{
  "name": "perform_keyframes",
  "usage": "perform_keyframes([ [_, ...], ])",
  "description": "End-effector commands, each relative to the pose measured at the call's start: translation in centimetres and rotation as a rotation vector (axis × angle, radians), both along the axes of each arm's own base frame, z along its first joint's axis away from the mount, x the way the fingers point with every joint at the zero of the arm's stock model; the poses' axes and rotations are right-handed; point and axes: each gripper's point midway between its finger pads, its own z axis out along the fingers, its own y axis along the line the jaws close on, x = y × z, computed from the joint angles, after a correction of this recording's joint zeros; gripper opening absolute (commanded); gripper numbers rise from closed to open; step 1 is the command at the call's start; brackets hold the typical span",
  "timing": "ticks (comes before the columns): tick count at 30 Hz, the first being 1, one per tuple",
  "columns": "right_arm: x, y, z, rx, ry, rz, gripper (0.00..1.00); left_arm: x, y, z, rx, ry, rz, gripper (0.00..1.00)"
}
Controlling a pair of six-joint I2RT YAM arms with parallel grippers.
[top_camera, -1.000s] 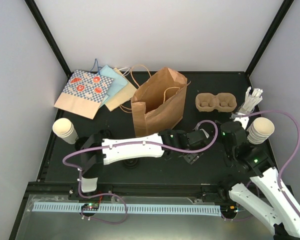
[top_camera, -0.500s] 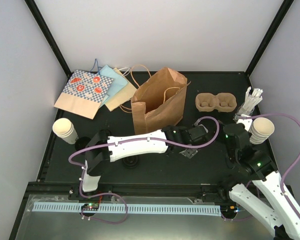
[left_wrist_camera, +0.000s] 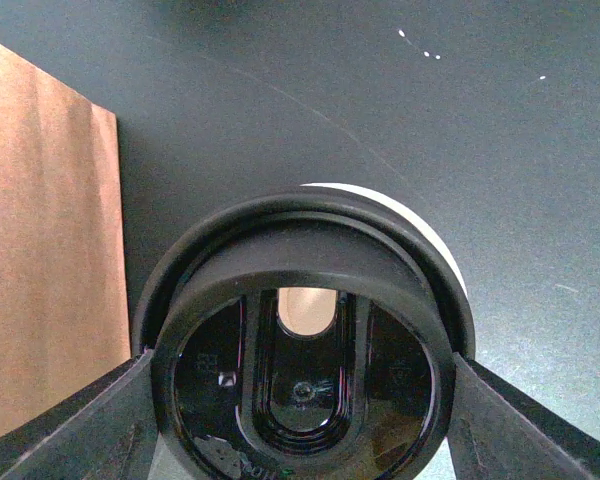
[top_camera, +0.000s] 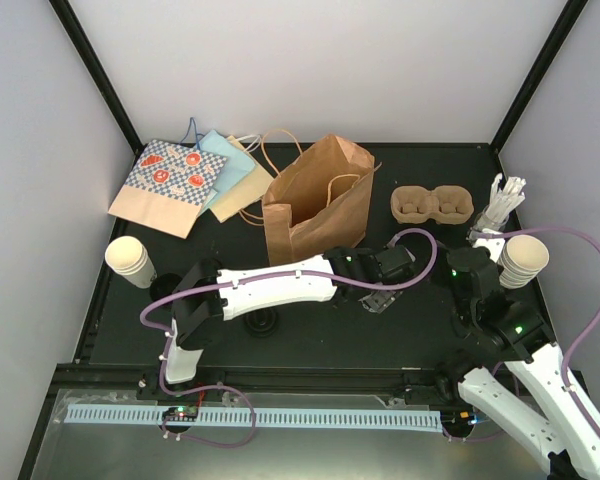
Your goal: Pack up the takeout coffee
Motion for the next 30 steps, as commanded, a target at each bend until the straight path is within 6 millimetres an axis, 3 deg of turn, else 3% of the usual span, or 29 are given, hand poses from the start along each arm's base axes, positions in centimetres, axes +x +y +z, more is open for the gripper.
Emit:
perform_keyframes([
  [1, 0.2, 0.1, 0.6, 0.01, -0.027, 0.003, 0.96, 0.2, -1.3, 1.3, -0.057, 0.012, -0.026, 0.65],
  [9, 0.2, 0.4, 0.5, 0.017, -0.02, 0.021, 0.96, -0.1, -1.4, 2.1, -0.079, 0.022, -0.038, 0.65],
  [30, 0.0, 1.5, -0.7, 0.064, 0.008, 0.063, 0.96, -0.1, -2.2, 0.2, -0.042, 0.046, -0.052, 0.65],
])
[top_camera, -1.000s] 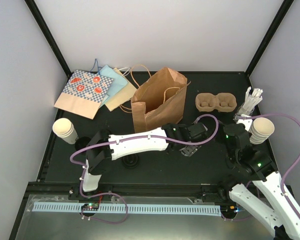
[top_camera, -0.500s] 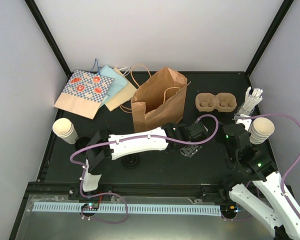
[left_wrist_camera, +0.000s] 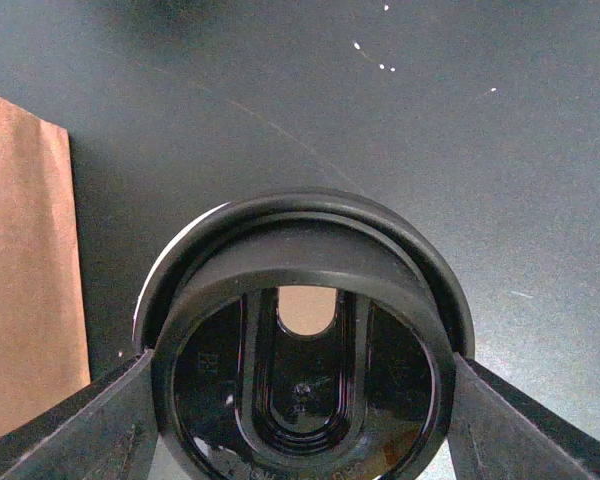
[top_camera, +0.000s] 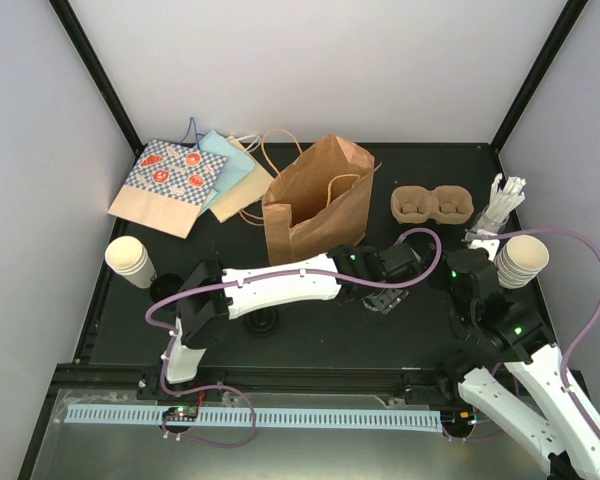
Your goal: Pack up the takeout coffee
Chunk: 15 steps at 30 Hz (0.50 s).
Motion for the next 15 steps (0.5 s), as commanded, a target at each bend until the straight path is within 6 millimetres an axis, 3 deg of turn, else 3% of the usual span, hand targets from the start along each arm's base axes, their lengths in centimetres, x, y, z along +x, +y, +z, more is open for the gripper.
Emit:
perform_keyframes([
  [1, 0.1, 0.5, -0.3, 0.038, -0.005, 0.011, 0.96, 0.5, -0.7, 0.4, -0.002, -0.007, -0.008, 0.65],
  [15, 0.2, 1.6, -2.3, 0.088, 0.056, 0.03, 0.97, 1.7, 0.4, 1.9, 0.011, -0.081, 0.046, 0.66],
])
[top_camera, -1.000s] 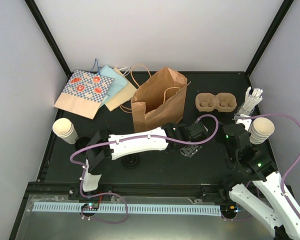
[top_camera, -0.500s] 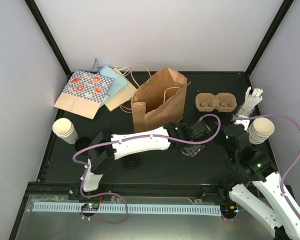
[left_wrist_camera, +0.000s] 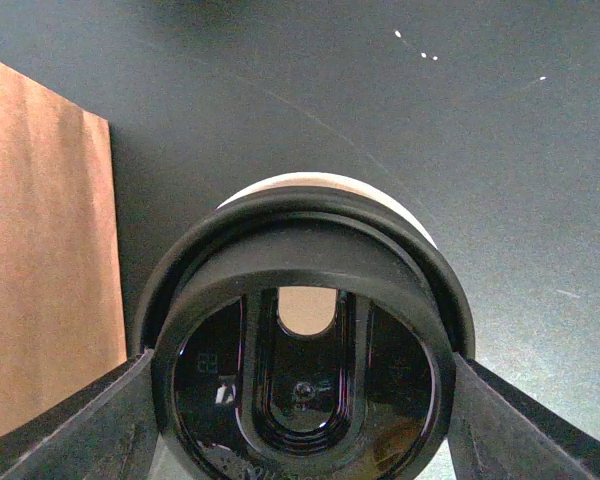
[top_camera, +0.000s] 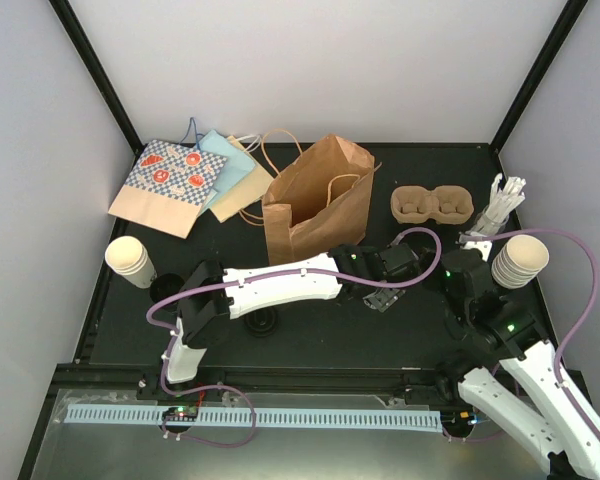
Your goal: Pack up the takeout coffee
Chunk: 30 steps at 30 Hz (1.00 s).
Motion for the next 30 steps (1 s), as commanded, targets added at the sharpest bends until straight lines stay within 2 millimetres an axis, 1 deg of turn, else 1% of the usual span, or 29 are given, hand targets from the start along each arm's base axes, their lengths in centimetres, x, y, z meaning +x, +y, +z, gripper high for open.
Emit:
perform_keyframes([
  [1, 0.2, 0.5, -0.4, 0.035, 0.01, 0.001, 0.97, 1.2, -0.4, 1.8, -0.032, -0.048, 0.02, 0.66],
  [7, 0.3, 0.6, -0.1, 0.039, 0.003, 0.002, 0.97, 1.5, -0.8, 1.3, -0.043, -0.029, 0.016, 0.66],
  [10, 0.3, 0.8, -0.6, 0.042, 0.028, 0.005, 0.97, 1.6, -1.0, 1.3, -0.057, -0.019, 0.012, 0.66],
  [13, 0.3, 0.6, -1.1, 0.044, 0.051, -0.013, 0.97, 1.7, -0.9, 1.5, -0.064, -0.013, 0.017, 0.66],
  [18, 0.7, 0.3, -1.8, 0.041, 0.077, -0.023, 0.93, 1.3, -0.5, 2.8, -0.082, -0.008, 0.013, 0.66],
  [24, 2.0, 0.1, -2.3, 0.059, 0.121, 0.001, 0.9, 0.9, 0.4, 4.7, -0.109, -0.002, 0.025, 0.67],
  [30, 3.2, 0.7, -4.1, 0.141, 0.195, 0.046, 0.87, 0.1, 2.2, 6.2, -0.132, 0.014, 0.052, 0.67],
])
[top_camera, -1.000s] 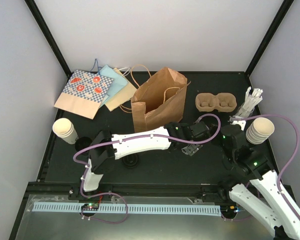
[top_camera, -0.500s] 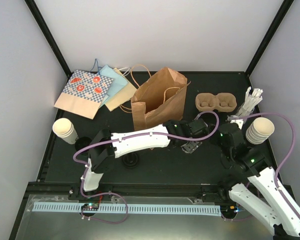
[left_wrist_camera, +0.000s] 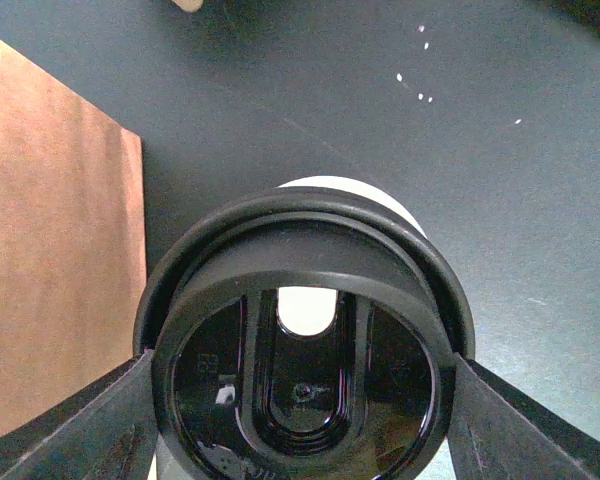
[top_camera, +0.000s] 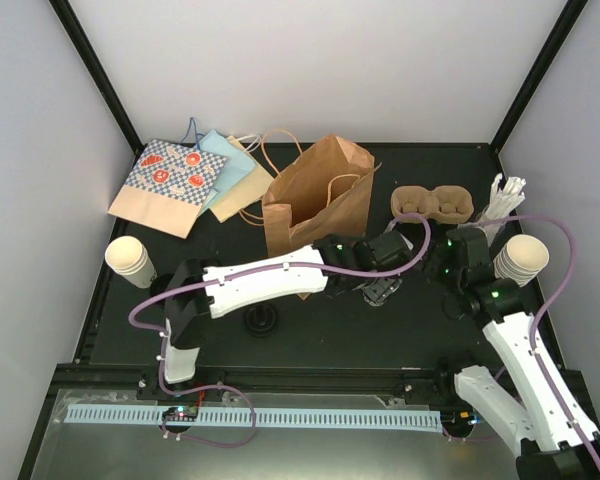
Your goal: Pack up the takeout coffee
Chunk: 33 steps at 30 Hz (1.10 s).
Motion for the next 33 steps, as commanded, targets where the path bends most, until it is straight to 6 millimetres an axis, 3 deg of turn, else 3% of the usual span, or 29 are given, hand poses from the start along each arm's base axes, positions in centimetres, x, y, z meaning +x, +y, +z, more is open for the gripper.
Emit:
perform_keyframes([
  [1, 1.1, 1.7, -0.6, 0.104, 0.01, 0.086, 0.87, -0.7, 1.6, 4.2, -0.087, 0.006, 0.022, 0.67],
  [4, 1.7, 1.8, -1.8, 0.17, 0.035, 0.078, 0.86, -1.3, 2.4, 4.9, -0.108, 0.016, 0.022, 0.67],
  [7, 2.3, 1.7, -3.5, 0.227, 0.084, 0.048, 0.76, -1.7, 3.2, 5.5, -0.124, 0.023, 0.028, 0.67],
  [9, 2.5, 1.7, -4.7, 0.258, 0.117, 0.037, 0.62, -2.0, 3.6, 5.8, -0.135, 0.027, 0.03, 0.67],
  [15, 3.1, 2.3, -8.1, 0.3, 0.175, 0.041, 0.05, -2.4, 4.3, 6.1, -0.159, 0.034, 0.031, 0.67],
  [16, 3.2, 2.4, -8.7, 0.298, 0.193, 0.046, 0.02, -2.5, 4.3, 6.0, -0.159, 0.036, 0.03, 0.67],
  [24, 3.2, 4.5, -13.2, 0.352, 0.305, 0.161, 0.01, -2.6, 4.6, 5.9, -0.161, 0.039, 0.031, 0.67],
  [33, 2.5, 6.3, -15.6, 0.435, 0.359, 0.238, 0.01, -2.6, 5.0, 5.8, -0.161, 0.037, 0.037, 0.67],
])
